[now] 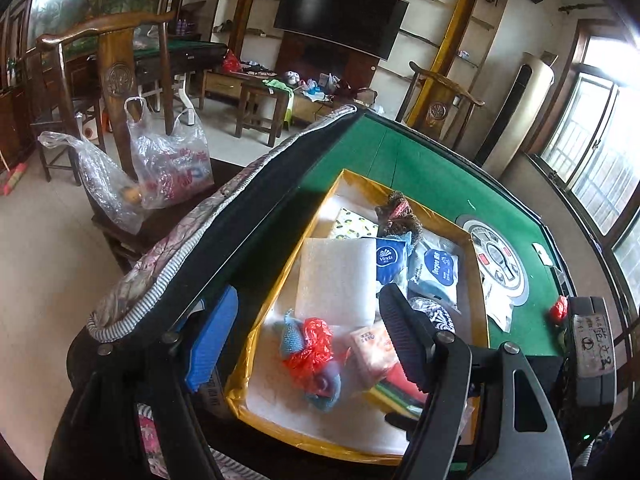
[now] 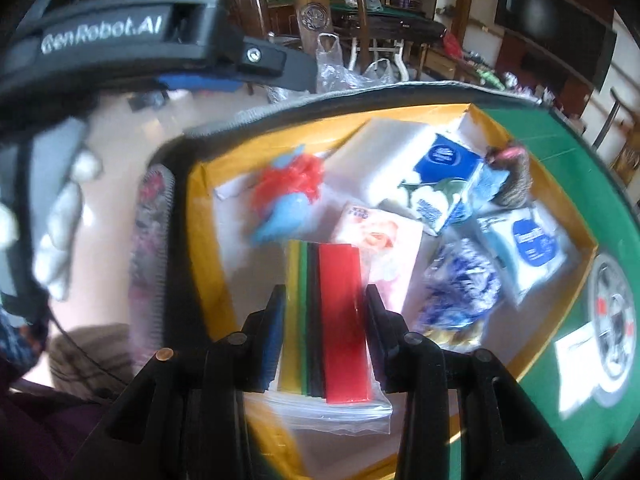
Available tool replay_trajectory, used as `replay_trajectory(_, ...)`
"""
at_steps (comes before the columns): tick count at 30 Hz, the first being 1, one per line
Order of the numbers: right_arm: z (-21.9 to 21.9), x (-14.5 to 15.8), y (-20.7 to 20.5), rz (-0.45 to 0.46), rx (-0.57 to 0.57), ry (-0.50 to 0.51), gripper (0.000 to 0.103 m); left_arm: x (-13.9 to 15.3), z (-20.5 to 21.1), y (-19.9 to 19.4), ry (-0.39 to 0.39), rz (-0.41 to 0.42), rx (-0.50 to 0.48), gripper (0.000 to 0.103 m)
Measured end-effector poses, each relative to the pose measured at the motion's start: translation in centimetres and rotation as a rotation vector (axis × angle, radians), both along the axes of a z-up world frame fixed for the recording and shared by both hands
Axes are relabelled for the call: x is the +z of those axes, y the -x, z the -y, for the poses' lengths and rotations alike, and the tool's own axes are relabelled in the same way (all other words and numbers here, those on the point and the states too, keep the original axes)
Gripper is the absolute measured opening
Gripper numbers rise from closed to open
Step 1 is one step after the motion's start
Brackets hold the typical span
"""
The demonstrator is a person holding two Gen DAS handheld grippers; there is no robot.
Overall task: Organize soft objects
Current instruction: 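Drop foam block into box with left tool while right tool drops sponge pack there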
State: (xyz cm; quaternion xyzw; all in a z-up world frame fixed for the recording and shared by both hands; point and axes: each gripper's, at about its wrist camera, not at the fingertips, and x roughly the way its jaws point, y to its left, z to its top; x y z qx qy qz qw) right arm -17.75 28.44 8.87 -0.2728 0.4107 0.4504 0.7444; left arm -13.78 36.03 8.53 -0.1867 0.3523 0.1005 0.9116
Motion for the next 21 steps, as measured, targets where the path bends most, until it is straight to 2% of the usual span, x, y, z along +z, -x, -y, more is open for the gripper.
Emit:
replay_trajectory(1, 0.0, -0.2, 0.0, 0.03, -0.004, 0.023, 0.034, -0.1, 0.1, -0.1, 0.002, -0.001, -0.003, 0.073)
replay_trajectory(5, 0.7, -0.4, -0.1, 0.014, 0.034, 0.045, 0.036, -0.3, 0.4, -0.1, 0.01, -0.003, -0.014, 0.073)
replay_trajectory(7, 1.3, -0.3, 0.4, 0.003, 0.064, 0.06, 0.046, -0.3, 0.8, -0.1, 0.011, -0.003, -0.018, 0.073)
replay_trajectory(9, 1.9, 0.1, 0.4, 0.0, 0.058, 0.043, 0.05, -0.2, 1.2, -0.2, 0.004, -0.002, -0.022, 0.073)
replay_trajectory(15, 6.2, 1.9, -1.5, -0.112, -0.04, -0.131, 0.051, 0.3, 2.7, -0.6, -0.062, -0.004, -0.023, 0.073)
replay_trajectory(21, 12.2, 3.6, -4.5, -0.132, -0.245, -0.295, 0.055, 0.7, 5.6, -1.4, -0.124, -0.005, -0.08, 0.073)
